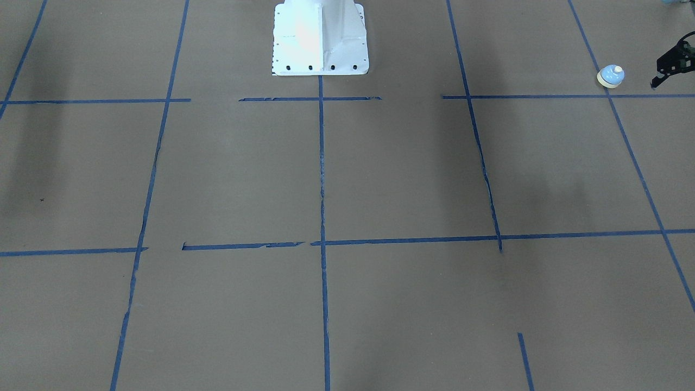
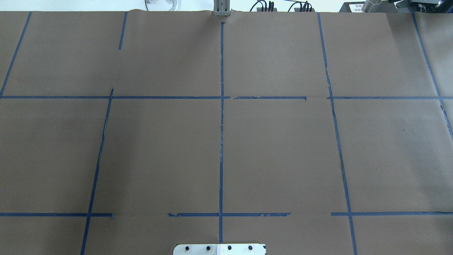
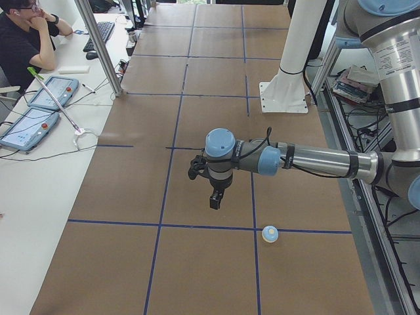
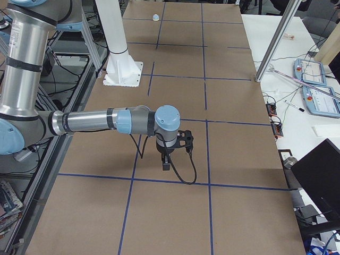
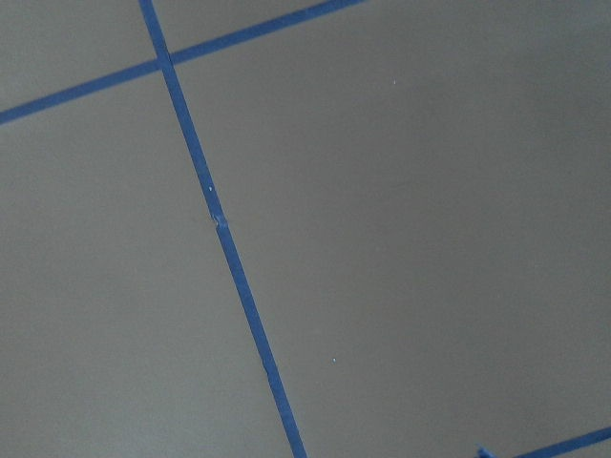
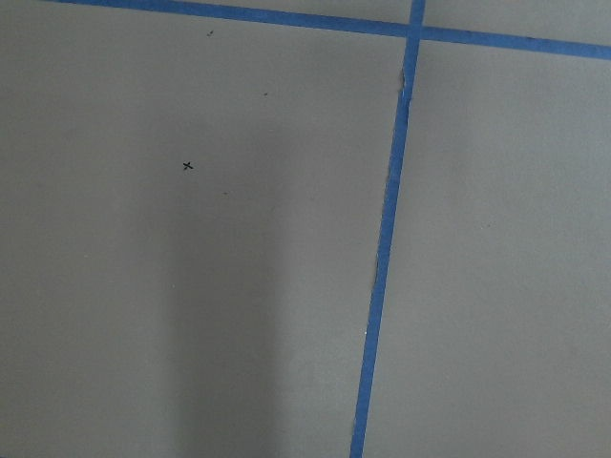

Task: Place and press bell with both arms

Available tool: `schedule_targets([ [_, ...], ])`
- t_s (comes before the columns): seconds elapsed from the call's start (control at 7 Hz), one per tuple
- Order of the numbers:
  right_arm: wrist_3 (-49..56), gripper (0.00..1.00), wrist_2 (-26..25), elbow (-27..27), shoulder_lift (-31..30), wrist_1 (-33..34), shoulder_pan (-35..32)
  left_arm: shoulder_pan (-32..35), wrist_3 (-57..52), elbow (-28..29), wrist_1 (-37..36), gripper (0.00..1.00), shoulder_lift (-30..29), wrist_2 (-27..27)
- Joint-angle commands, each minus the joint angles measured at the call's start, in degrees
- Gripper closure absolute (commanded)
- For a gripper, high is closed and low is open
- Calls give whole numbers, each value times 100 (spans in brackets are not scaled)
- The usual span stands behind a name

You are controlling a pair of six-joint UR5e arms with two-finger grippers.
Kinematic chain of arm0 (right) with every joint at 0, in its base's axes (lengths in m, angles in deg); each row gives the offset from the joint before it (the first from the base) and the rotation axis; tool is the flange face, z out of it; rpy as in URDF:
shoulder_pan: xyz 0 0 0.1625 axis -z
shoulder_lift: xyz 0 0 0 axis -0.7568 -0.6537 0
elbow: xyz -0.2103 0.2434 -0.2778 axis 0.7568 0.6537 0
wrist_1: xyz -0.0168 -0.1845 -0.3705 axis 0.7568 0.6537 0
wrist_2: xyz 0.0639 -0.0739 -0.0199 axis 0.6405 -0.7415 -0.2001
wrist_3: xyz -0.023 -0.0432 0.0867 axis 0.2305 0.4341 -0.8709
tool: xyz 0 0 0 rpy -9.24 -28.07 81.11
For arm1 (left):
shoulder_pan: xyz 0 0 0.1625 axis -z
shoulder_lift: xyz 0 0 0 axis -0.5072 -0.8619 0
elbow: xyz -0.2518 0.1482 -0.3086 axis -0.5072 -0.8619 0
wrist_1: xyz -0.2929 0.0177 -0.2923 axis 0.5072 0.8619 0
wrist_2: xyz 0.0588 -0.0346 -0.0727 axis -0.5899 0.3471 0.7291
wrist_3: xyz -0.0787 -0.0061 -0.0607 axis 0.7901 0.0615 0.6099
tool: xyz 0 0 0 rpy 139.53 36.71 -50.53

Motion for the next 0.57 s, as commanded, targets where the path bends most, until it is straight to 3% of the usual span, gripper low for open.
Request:
schedule_targets([
  [0.0, 19, 0, -1, 0, 0, -9, 0, -550, 925, 373, 1623, 0, 644, -167],
  [0.29, 37, 0, -10, -9, 0, -9, 0, -1191, 1554, 1398, 3338, 0, 901, -176],
  [0.43, 54, 0, -10, -35, 0, -9, 0, -1629, 1868, 1700, 3729, 0, 901, -167],
])
